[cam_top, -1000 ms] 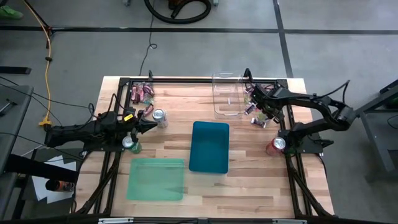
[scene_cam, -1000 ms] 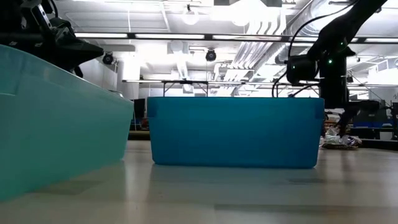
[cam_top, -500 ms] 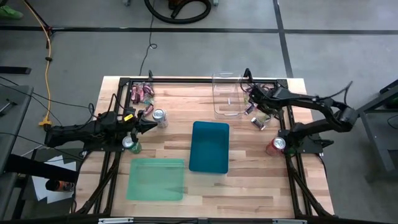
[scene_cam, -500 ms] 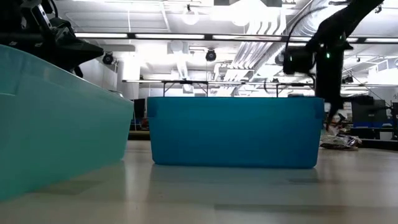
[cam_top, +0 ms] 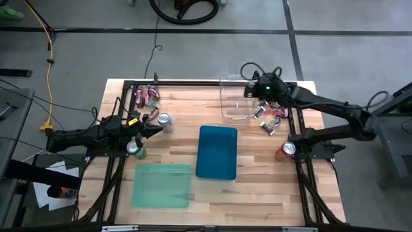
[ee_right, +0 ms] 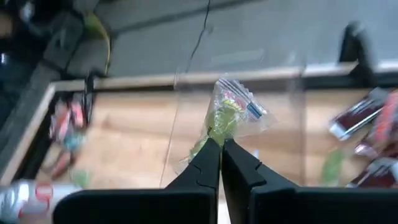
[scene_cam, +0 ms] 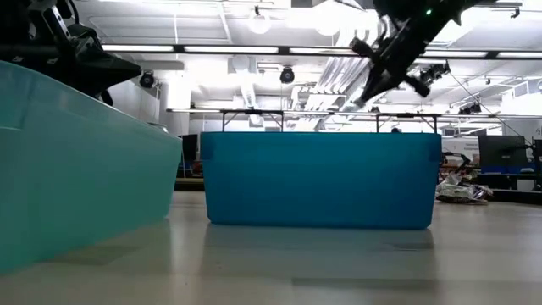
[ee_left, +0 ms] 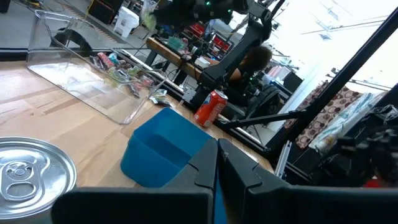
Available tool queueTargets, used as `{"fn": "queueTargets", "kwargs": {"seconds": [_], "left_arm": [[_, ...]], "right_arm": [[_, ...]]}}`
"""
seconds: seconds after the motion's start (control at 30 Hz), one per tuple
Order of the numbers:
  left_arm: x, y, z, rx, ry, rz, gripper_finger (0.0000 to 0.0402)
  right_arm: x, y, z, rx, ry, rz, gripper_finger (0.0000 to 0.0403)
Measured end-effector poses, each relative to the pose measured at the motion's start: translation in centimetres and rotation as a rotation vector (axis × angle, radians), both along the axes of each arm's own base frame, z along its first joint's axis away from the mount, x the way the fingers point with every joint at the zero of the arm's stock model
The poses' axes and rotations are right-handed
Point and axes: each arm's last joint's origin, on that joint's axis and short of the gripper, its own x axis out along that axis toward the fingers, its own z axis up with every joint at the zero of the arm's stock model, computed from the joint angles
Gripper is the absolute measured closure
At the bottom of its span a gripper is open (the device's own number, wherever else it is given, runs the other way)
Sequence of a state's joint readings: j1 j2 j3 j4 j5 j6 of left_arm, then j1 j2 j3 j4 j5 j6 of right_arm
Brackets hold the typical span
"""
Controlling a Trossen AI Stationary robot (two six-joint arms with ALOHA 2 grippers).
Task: Sort candy
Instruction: Put the green gummy into the transparent bin, then put the blue gummy into the transparent bin
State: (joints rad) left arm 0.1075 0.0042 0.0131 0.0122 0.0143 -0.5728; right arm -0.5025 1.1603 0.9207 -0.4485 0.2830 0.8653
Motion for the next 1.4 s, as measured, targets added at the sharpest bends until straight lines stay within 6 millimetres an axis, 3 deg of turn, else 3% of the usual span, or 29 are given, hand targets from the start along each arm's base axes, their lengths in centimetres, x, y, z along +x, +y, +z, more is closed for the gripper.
{"fn": "queueTargets", "kwargs": {"seconds": [0.27,0.43,0.67,0.83,0.97,1.1,1.2,1.4], "left_arm": [[0.0,0.0,0.0,0.000,0.000,0.000,0.0401],[0.0,0.0,0.0,0.000,0.000,0.000,0.0401],[0.0,0.0,0.0,0.000,0.000,0.000,0.0401],[0.0,0.0,0.5,-0.088,-0.057,-0.003,0.0401],[-0.4,0.3,2.6,-0.190,-0.297,0.067,0.0401],[-1.2,0.7,5.5,-0.176,-0.491,0.201,0.0401],[-0.9,1.0,8.0,-0.151,-0.409,0.242,0.0394],[1.9,2.9,12.6,-0.150,0.028,0.425,0.0338]], "right_arm": [[2.8,-0.9,-4.1,0.135,0.104,0.053,0.0390],[3.4,-1.1,-5.2,0.165,0.150,0.100,0.0344],[3.4,-1.1,-5.1,0.161,0.148,0.112,0.0240],[4.0,-1.3,-3.5,0.181,0.075,0.190,0.0206],[4.7,-1.5,-1.2,0.122,0.034,0.286,0.0202],[5.3,-1.6,1.2,0.042,-0.001,0.322,0.0202],[5.5,-1.8,2.6,0.001,-0.029,0.320,0.0202],[5.7,-2.0,3.6,-0.054,-0.054,0.304,0.0201]]}}
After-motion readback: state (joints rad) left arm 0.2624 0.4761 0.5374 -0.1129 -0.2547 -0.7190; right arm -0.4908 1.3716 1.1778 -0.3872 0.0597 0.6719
